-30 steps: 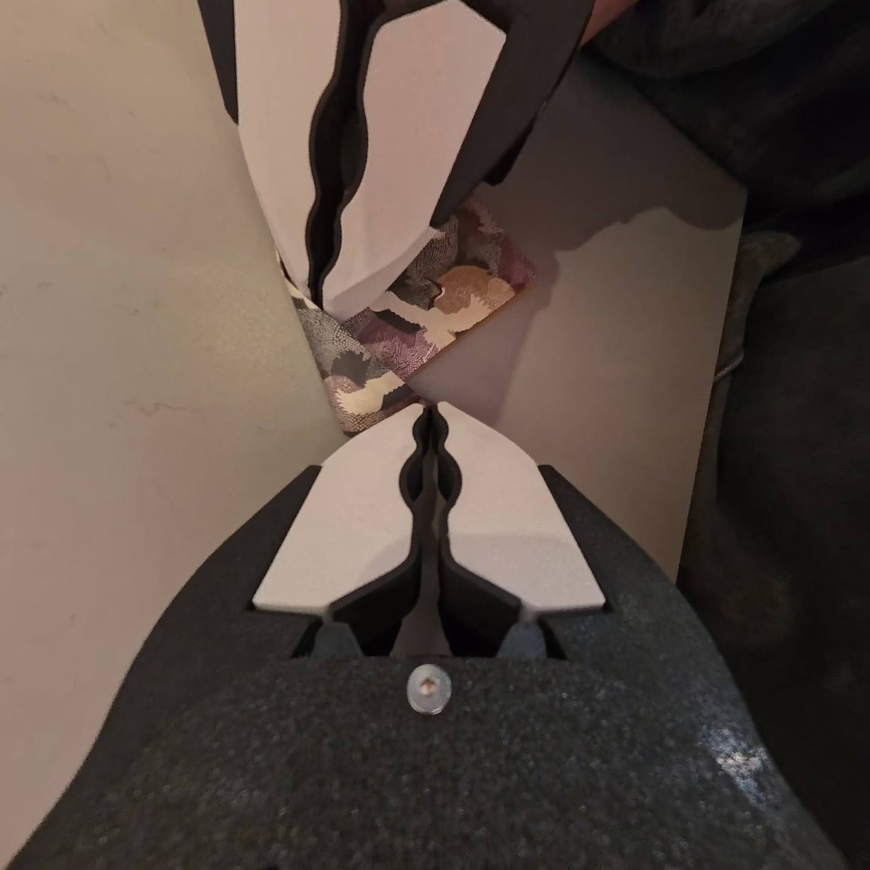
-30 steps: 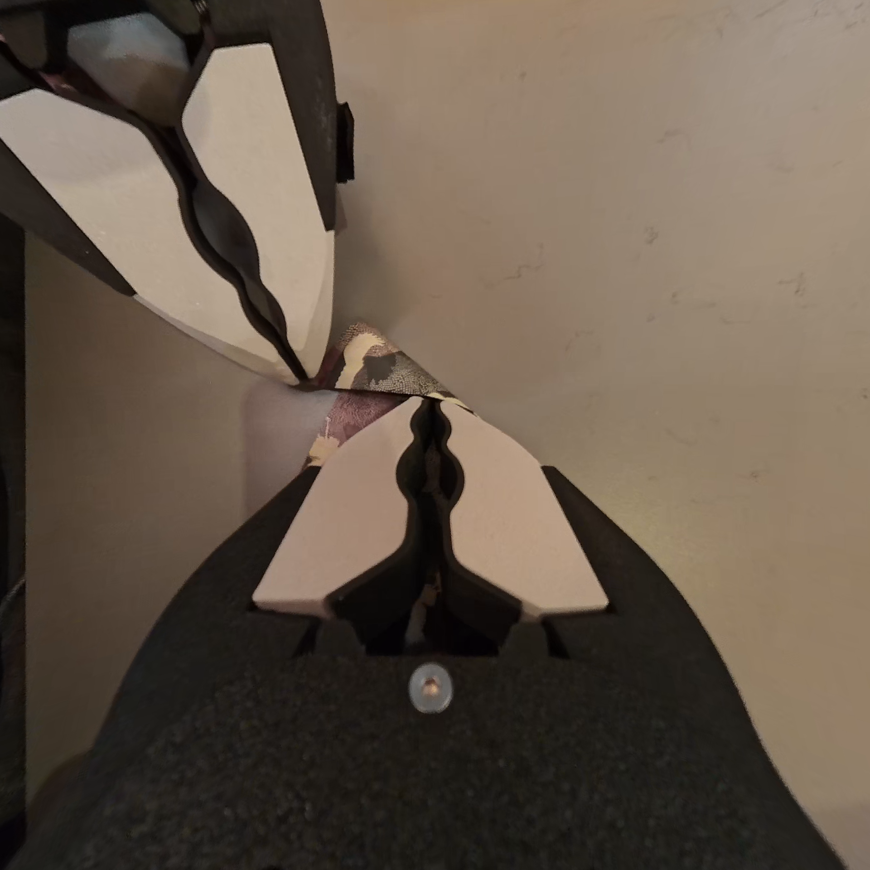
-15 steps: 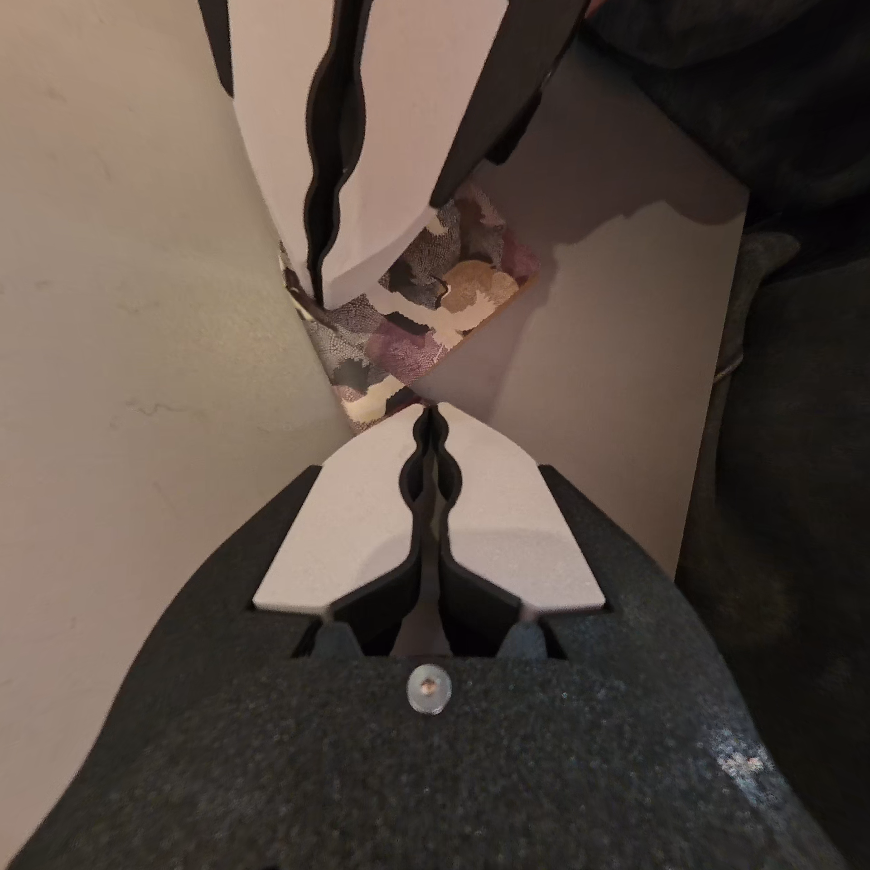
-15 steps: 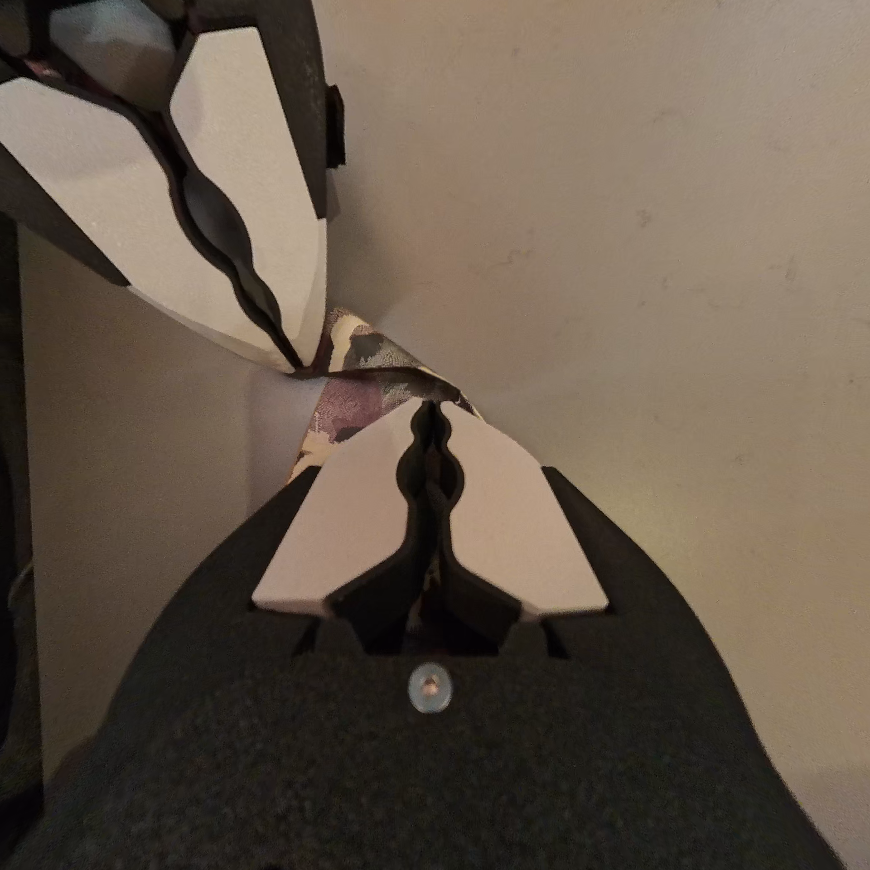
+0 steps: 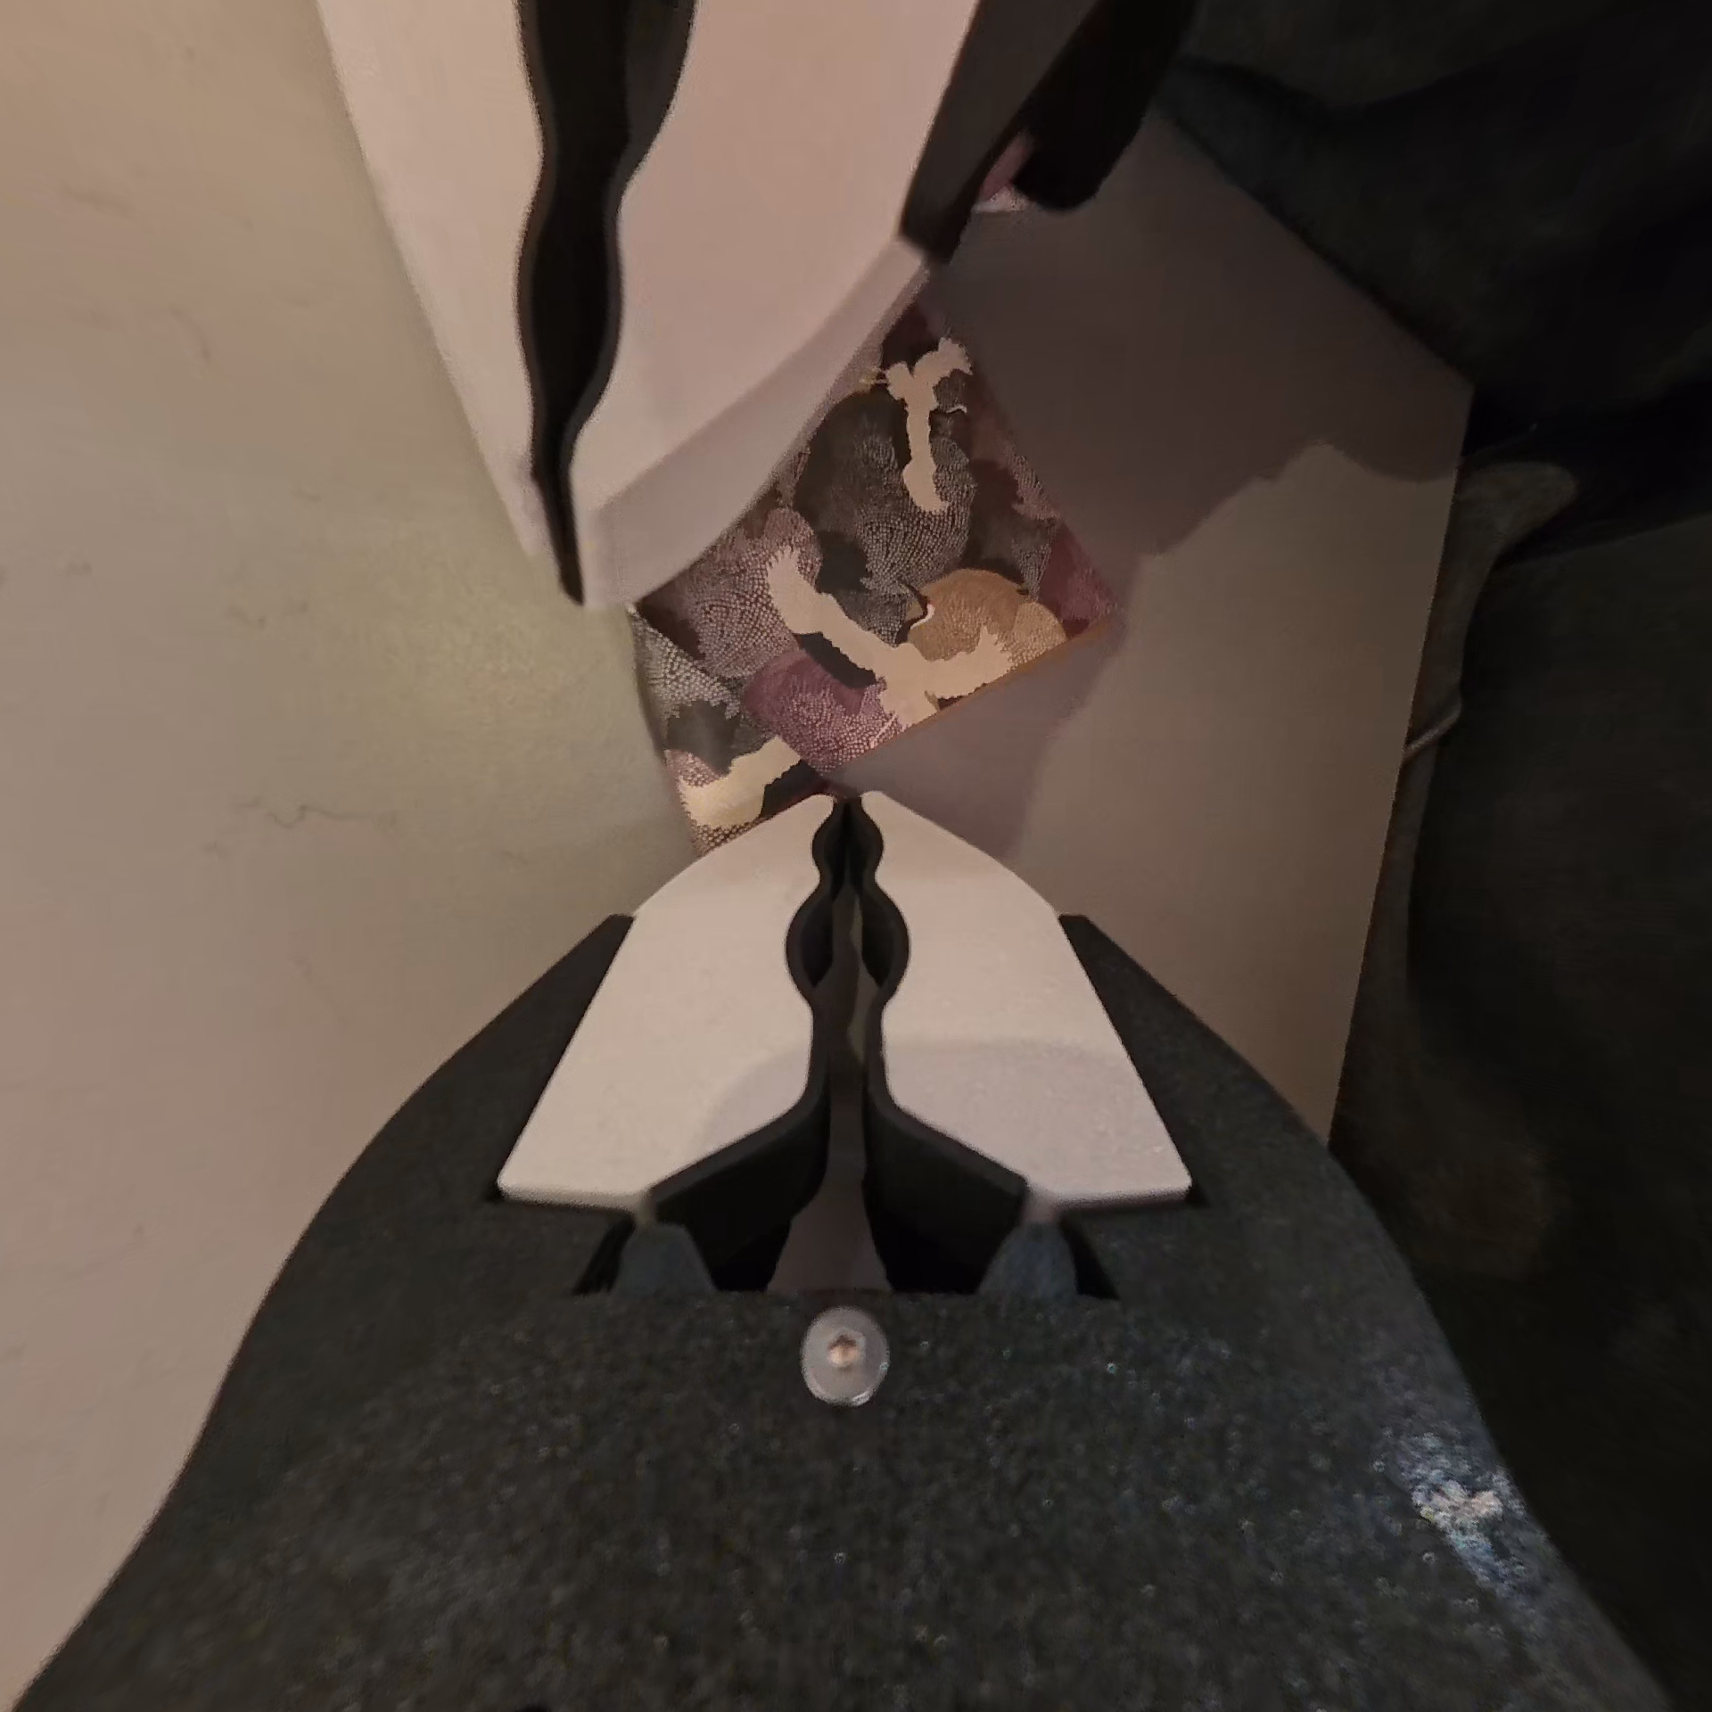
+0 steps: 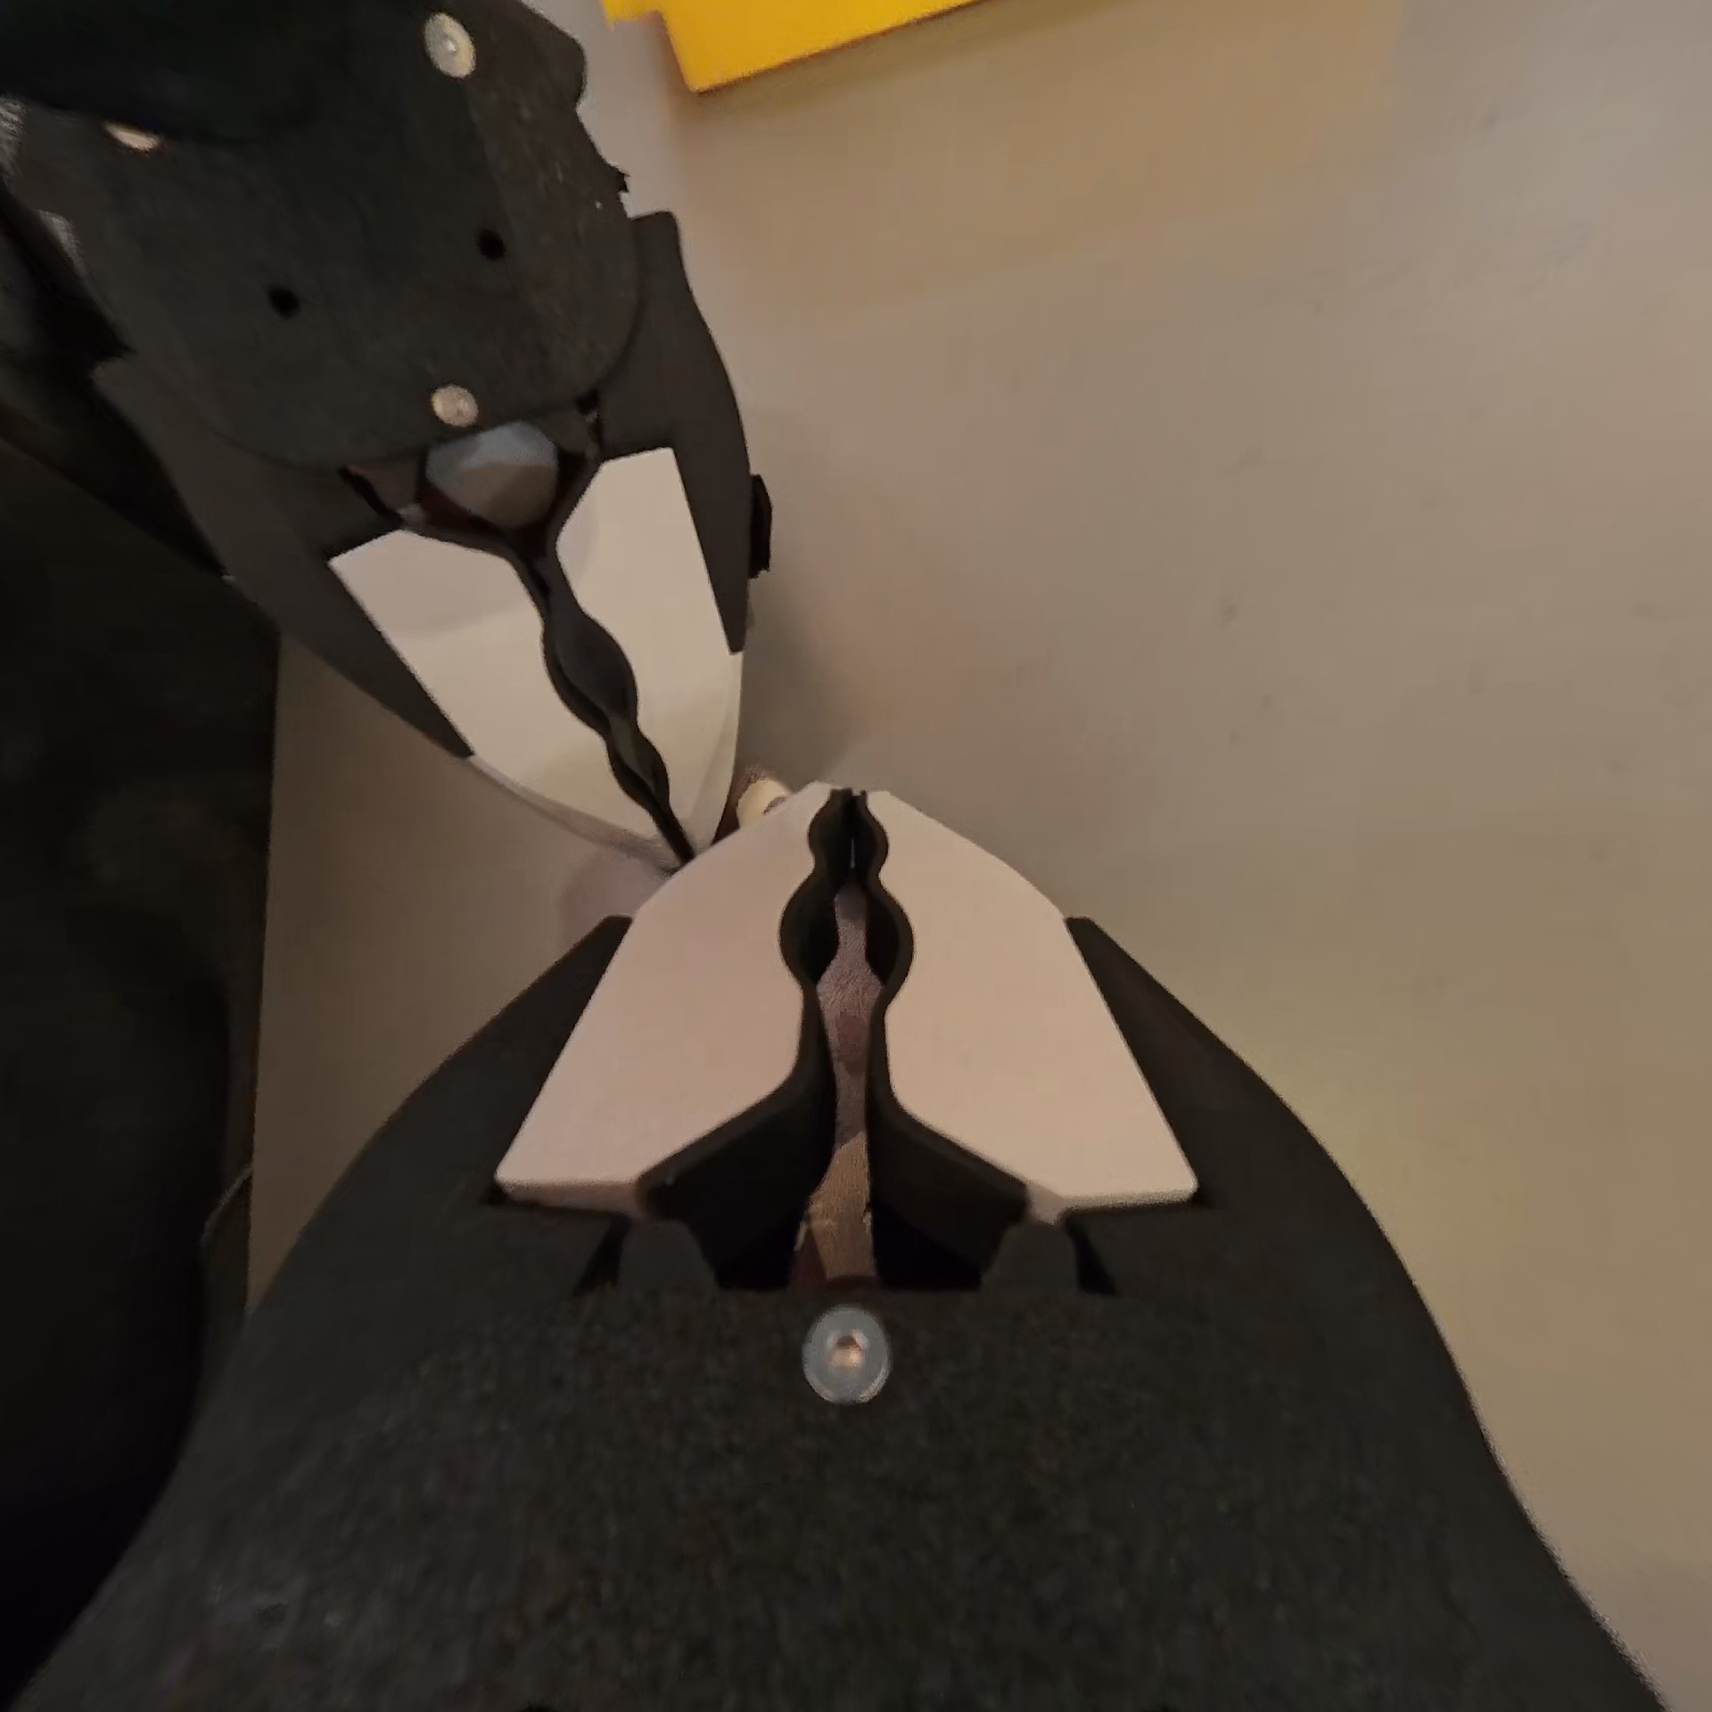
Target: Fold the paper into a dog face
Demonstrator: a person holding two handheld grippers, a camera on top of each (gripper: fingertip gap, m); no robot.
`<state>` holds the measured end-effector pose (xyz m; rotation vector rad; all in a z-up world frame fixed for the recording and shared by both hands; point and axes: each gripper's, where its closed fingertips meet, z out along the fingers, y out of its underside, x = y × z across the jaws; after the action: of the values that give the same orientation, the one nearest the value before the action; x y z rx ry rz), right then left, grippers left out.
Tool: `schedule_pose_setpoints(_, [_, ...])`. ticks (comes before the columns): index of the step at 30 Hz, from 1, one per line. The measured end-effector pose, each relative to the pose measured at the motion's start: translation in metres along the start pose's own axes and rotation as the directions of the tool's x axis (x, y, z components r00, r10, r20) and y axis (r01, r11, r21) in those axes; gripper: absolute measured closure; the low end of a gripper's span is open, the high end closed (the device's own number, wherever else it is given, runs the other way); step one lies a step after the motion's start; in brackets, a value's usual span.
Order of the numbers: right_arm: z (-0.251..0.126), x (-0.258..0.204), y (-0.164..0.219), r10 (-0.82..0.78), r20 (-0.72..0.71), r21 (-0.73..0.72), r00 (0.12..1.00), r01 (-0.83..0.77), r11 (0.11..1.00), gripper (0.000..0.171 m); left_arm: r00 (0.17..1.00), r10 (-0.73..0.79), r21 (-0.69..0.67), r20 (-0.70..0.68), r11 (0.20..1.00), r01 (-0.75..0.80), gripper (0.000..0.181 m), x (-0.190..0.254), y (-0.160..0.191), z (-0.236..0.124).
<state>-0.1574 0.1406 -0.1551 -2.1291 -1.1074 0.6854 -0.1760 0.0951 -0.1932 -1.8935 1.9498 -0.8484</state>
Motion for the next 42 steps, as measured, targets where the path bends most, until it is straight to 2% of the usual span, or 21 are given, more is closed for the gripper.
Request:
schedule_pose_setpoints(5, [0.019, 0.0, 0.022, -0.03, -0.042, -0.14, 0.999, 0.024, 0.99, 0.171, 1.0, 0.0, 0.003, 0.0, 1.0, 0.0, 0.181, 0.0, -0.001, 0.001])
schedule_pose_setpoints(13, [0.002, 0.002, 0.023, -0.041, -0.092, -0.13, 0.995, 0.029, 0.991, 0.171, 1.0, 0.004, 0.005, 0.001, 1.0, -0.004, 0.181, 0.0, -0.001, 0.001])
schedule_pose_setpoints(17, [-0.007, -0.02, 0.03, -0.022, 0.026, -0.152, 0.999, 0.025, 0.988, 0.171, 1.0, 0.002, 0.009, 0.0, 1.0, -0.002, 0.181, 0.0, -0.001, 0.001])
schedule_pose_setpoints(22, [0.003, -0.015, 0.055, -0.018, -0.009, -0.222, 1.0, 0.015, 0.975, 0.171, 1.0, 0.001, 0.011, -0.004, 1.0, 0.0, 0.181, 0.0, -0.001, 0.0])
schedule_pose_setpoints(31, [0.011, 0.002, 0.043, 0.013, -0.113, -0.104, 0.994, -0.025, 0.994, 0.171, 0.999, 0.01, 0.005, -0.051, 1.0, -0.01, 0.181, 0.011, -0.002, 0.004])
schedule_pose_setpoints(42, [0.007, 0.001, 0.043, 0.033, -0.093, -0.098, 0.995, -0.042, 0.994, 0.171, 0.999, -0.004, -0.008, -0.049, 1.0, 0.004, 0.181, 0.01, -0.002, 0.003])
